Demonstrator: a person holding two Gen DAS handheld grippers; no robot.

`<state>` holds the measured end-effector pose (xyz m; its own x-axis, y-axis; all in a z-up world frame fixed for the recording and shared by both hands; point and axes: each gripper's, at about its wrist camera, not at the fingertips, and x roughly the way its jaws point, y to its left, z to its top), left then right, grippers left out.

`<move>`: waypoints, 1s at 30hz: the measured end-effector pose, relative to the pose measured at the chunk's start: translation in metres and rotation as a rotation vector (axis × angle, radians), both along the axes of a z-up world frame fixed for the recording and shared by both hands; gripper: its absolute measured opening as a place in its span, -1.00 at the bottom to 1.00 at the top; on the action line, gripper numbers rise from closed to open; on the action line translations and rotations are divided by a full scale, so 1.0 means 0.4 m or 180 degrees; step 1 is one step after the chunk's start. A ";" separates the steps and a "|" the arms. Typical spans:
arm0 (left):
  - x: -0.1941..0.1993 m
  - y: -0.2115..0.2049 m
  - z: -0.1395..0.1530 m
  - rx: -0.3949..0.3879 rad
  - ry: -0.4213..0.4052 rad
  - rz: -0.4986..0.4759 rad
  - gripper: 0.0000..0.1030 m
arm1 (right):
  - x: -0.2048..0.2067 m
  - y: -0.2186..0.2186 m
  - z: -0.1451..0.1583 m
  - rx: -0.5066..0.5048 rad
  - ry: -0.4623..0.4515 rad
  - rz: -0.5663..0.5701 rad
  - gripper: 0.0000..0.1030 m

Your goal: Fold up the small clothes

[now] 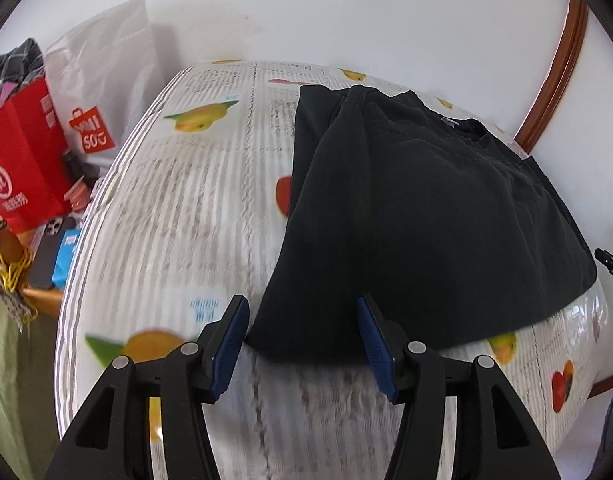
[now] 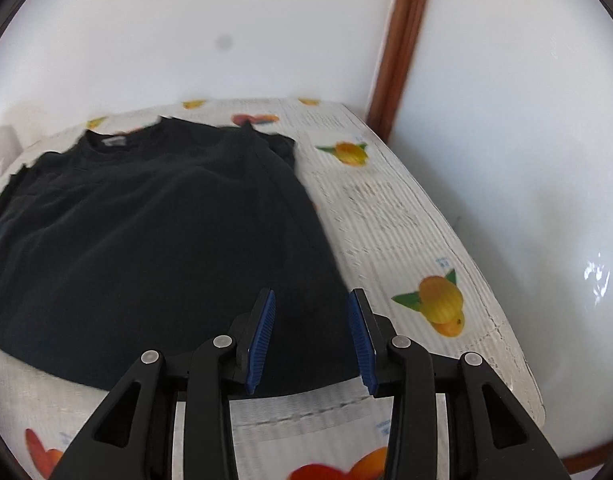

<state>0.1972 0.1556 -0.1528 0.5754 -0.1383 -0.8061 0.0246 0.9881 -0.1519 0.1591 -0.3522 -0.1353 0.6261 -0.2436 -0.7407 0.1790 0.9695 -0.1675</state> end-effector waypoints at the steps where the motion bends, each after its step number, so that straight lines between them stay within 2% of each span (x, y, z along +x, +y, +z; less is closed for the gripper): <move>1: -0.012 0.003 -0.002 0.0008 0.0006 0.0011 0.07 | -0.008 0.036 0.012 0.0015 -0.0028 0.0104 -0.24; 4: -0.057 0.010 -0.009 0.0023 0.0048 0.0034 0.07 | -0.018 0.138 0.029 0.0099 -0.0084 0.0389 -0.16; 6: -0.095 0.015 -0.012 0.0157 0.0049 0.0078 0.07 | -0.013 0.209 0.026 0.0148 -0.0077 0.0581 -0.15; 9: -0.138 0.021 -0.010 0.0269 0.0054 0.0094 0.07 | -0.004 0.361 0.009 0.0238 -0.0032 0.0976 -0.14; 14: -0.198 0.054 -0.011 0.0308 0.0045 0.0186 0.07 | -0.001 0.614 -0.034 0.0288 0.0038 0.1593 -0.06; 18: -0.233 0.067 -0.004 0.0269 0.0001 0.0188 0.11 | 0.012 0.726 -0.081 0.0593 0.0314 0.1788 -0.05; 21: -0.252 0.076 -0.002 0.0264 -0.0044 0.0177 0.14 | -0.012 0.801 -0.087 0.0418 0.0268 0.1920 -0.05; 23: -0.257 0.086 -0.002 0.0278 -0.0062 0.0199 0.16 | -0.031 0.840 -0.074 0.0428 0.0222 0.2135 -0.05; 25: -0.256 0.104 -0.002 0.0225 -0.0077 0.0230 0.16 | -0.052 0.871 -0.056 0.0425 0.0182 0.2314 -0.05; 30: -0.251 0.163 -0.003 -0.0167 -0.0049 0.0279 0.16 | -0.072 0.977 -0.065 0.0210 0.0171 0.2703 -0.01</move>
